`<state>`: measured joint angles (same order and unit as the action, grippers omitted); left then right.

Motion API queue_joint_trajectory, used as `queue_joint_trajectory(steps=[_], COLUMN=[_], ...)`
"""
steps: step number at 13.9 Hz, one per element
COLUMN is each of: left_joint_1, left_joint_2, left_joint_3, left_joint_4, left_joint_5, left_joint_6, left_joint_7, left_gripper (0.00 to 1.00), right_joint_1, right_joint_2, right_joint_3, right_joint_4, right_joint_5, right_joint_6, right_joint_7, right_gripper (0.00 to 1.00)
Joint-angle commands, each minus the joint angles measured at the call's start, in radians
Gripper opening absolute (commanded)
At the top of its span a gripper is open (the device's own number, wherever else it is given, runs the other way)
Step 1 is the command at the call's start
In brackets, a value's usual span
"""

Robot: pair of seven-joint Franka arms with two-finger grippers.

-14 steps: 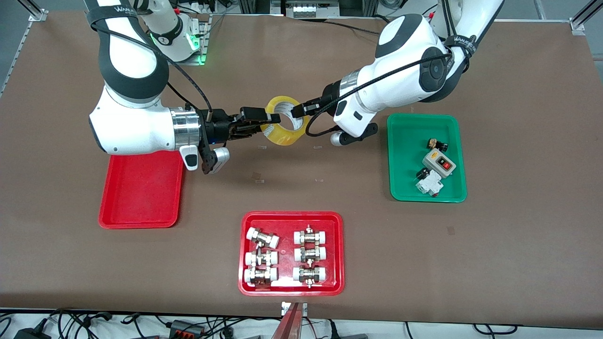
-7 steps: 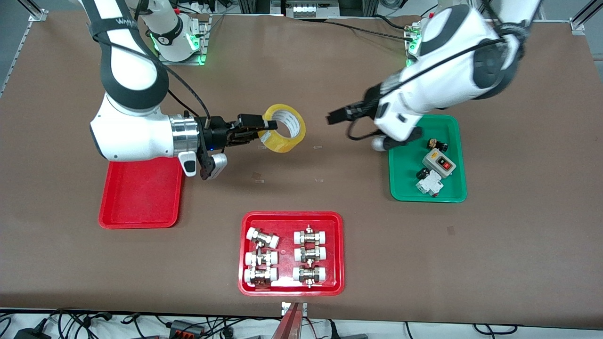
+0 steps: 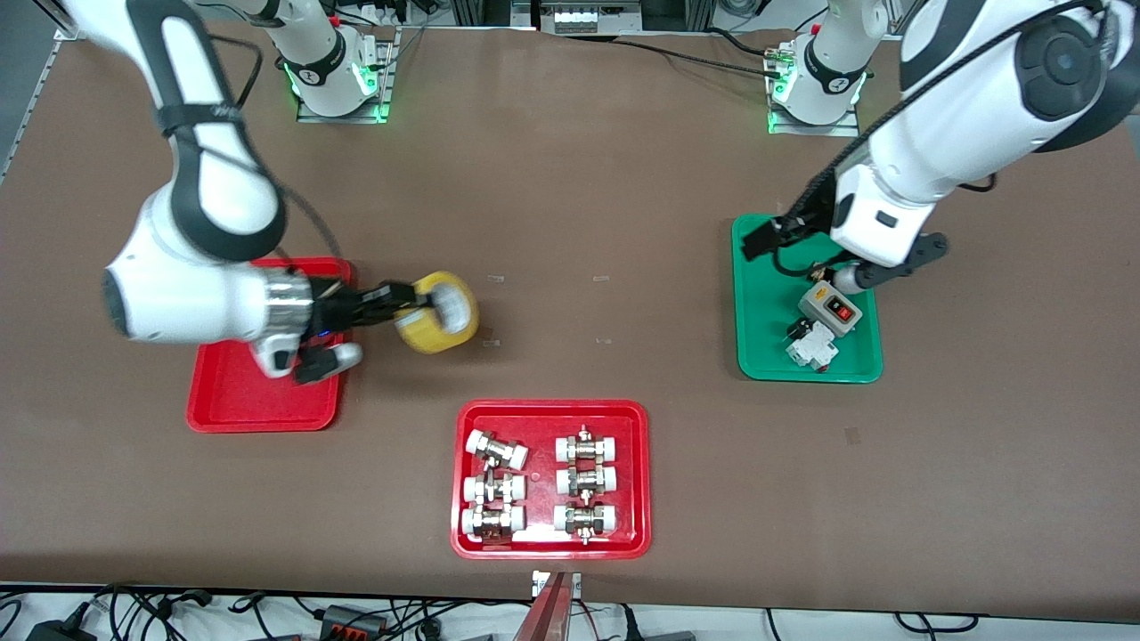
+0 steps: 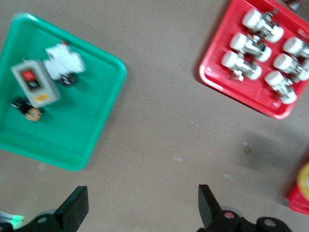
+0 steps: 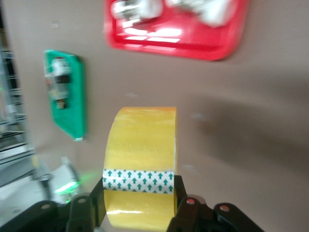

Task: Left arm passes tape to right arm into tray
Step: 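Carry the tape with the right gripper while the left gripper withdraws, then lower the tape into the empty red tray with the right gripper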

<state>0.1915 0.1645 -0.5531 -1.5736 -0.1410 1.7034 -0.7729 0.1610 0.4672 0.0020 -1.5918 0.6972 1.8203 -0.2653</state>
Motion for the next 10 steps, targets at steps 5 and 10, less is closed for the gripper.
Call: queue_joint_trajectory(steps=[5, 10], left_joint_1=[-0.162, -0.184], left_joint_2=[-0.109, -0.213], left_joint_3=[0.370, 0.489], left_joint_4=[-0.011, -0.118], left_joint_5=[0.073, 0.155], left_joint_6=[-0.076, -0.085], left_joint_7=[0.356, 0.604], left_gripper=[1.00, 1.00], right_joint_1=[-0.319, -0.486], right_joint_2=[0.103, 0.217], right_joint_3=[0.019, 0.019], right_joint_4=[-0.011, -0.004], right_joint_5=[-0.036, 0.079], right_joint_6=[-0.039, -0.127], right_joint_7=[-0.173, -0.395], right_gripper=[0.39, 0.39])
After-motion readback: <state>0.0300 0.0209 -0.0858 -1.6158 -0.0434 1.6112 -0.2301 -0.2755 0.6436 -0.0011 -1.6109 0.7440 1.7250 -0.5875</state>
